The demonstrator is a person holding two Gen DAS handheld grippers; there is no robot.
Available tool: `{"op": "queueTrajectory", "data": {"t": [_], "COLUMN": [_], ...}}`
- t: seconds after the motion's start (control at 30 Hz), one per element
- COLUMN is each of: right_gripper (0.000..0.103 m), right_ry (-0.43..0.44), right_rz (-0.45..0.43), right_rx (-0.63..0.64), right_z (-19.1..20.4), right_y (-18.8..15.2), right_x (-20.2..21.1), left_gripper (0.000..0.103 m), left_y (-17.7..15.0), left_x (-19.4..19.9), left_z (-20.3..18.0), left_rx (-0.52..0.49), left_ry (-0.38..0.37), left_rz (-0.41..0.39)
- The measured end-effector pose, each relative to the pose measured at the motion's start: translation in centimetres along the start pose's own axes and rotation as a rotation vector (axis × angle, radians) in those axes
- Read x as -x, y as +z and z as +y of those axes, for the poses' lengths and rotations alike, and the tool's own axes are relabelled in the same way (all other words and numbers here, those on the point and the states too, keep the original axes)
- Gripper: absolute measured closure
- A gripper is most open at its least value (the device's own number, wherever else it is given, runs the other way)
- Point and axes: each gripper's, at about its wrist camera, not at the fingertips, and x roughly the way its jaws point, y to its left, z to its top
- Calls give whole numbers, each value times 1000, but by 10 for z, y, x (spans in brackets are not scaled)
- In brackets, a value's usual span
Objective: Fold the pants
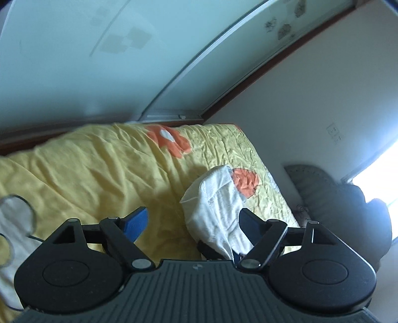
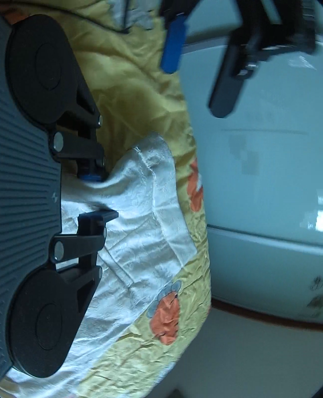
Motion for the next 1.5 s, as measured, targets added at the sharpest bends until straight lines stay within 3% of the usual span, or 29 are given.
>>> {"op": "queueTrajectory", "data": {"t": [0.1, 0.2, 0.27, 0.4, 0.43, 0.5, 0.57, 0.63, 0.73, 0.8, 0.93, 1.1, 1.2, 1.3, 1.5], "right_gripper": [84, 84, 84, 84, 84, 84, 78, 66, 45, 39, 38, 36, 26, 25, 24], "right_ry": [25, 38, 36, 39, 41, 46, 55, 40, 65, 116, 219, 323, 398, 432, 472], "right_rz": [-8, -1, -1, 3, 5, 14, 33, 34, 16, -5, 5, -24, -43, -20, -46], "right_rx": [-74, -95, -93, -97, -98, -99, -96, -96, -160, -268, -612, -909, -1012, -1037, -1091], "right_z": [-10, -11, -9, -10, -10, -9, -8, -7, -23, -51, -128, -192, -209, -213, -219], "right_y": [-1, -4, -4, -4, -4, -4, -5, -6, -10, -17, -41, -70, -85, -89, -85], "right_x": [3, 1, 0, 0, 0, -1, -3, 1, 21, 40, 65, 80, 82, 74, 65], "left_gripper": [20, 20, 20, 28, 37, 45, 69, 71, 76, 80, 87, 87, 87, 87, 87], "left_y": [0, -5, -7, -8, -8, -8, -9, -9, -15, -22, -58, -125, -159, -180, -193], "left_x": [-22, -52, -68, -94, -98, -101, -104, -107, -104, -97, -79, -60, -58, -62, -70], "left_z": [-4, -12, -14, -10, -9, -11, -13, -15, -25, -42, -89, -131, -140, -145, -142], "left_rx": [73, 81, 79, 55, 43, -1, -40, -82, -195, -327, -654, -921, -1021, -1095, -1143], "left_ry": [-90, -82, -62, 62, 72, 83, 113, 138, 154, 170, 165, 55, 12, -7, -37], "left_rz": [64, 151, 175, 215, 221, 212, 216, 215, 188, 143, 18, -29, -42, -50, -10]}}
